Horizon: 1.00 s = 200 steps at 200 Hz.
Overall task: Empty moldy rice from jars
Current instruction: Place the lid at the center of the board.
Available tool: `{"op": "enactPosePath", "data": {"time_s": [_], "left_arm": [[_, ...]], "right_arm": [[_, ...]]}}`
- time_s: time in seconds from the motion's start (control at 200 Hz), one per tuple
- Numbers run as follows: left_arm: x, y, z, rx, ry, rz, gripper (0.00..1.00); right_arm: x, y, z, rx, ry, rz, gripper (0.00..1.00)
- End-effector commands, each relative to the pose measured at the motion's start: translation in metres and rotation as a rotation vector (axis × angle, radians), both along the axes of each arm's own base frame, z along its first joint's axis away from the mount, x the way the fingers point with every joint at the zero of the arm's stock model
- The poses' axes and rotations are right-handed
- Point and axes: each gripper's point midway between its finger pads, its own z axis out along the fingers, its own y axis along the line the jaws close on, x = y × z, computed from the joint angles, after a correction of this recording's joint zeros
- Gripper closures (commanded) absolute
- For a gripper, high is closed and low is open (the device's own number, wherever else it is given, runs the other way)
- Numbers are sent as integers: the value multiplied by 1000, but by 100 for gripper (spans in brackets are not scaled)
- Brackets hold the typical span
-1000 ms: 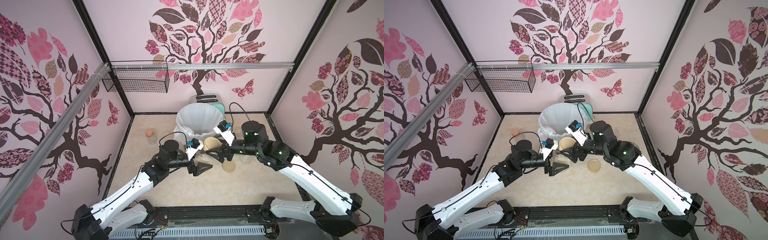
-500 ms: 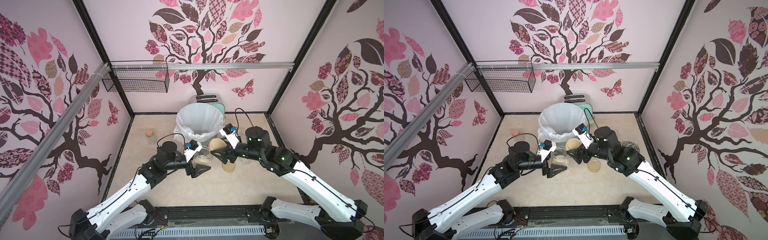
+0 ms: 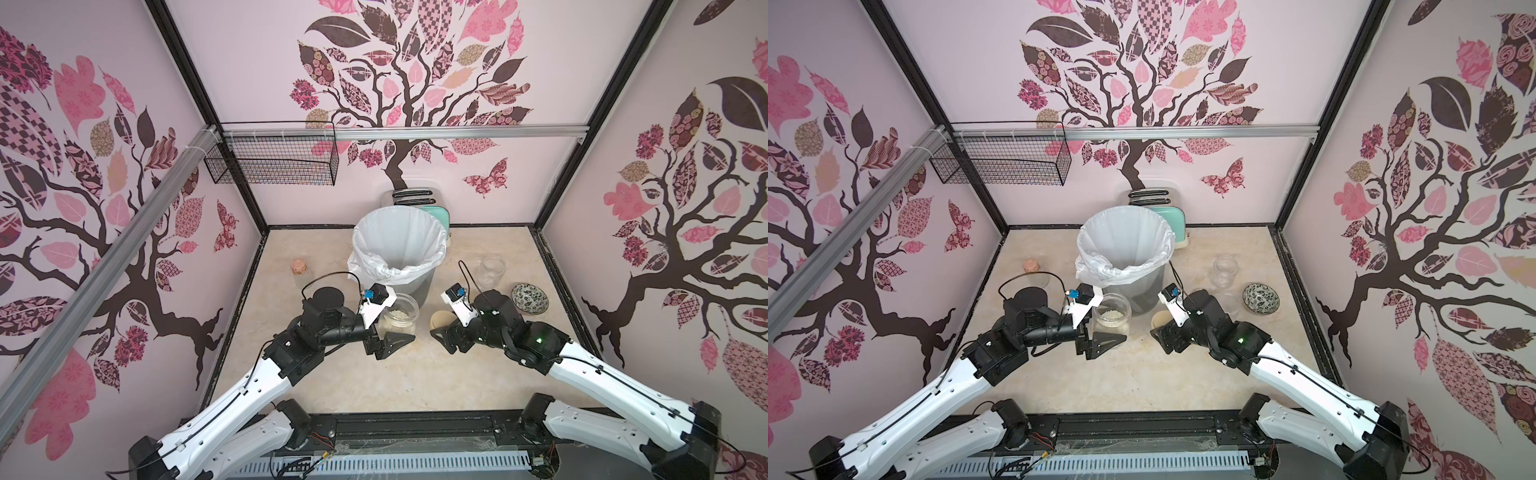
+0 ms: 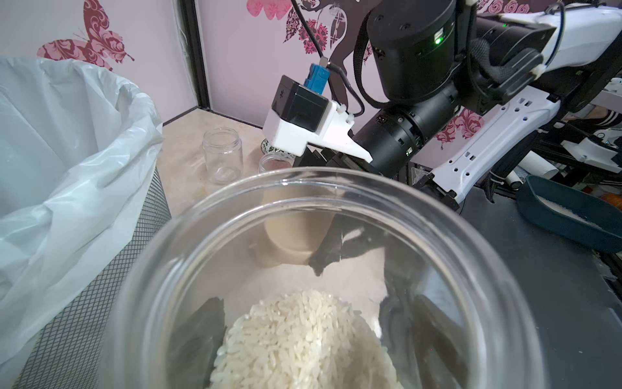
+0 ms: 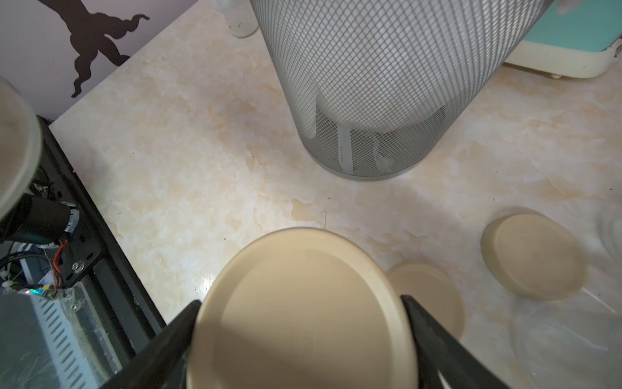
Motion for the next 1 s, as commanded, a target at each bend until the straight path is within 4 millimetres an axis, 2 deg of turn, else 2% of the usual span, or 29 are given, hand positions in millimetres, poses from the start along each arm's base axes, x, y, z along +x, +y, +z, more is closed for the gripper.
{"op": "enactPosePath", "data": {"time_s": [0.0,0.08,0.21,0.535,0.995], "left_arm": [[0,2,32,-72,-99,4,33],[0,3,33,-72,-98,5,33],[1,3,34,-67,-102,11,33],[3,2,31,-60,-93,10,33],[5,1,27,-54,-84,14,33]], "right_arm": [[4,7,-7,55,-36,-23,25],[0,13,-30,61,-24,-22,24],[-5,26,-55,25,-36,-26,23],[5,26,-112,-35,-40,-117,24],[10,29,-161,-93,-23,-144,21]]}}
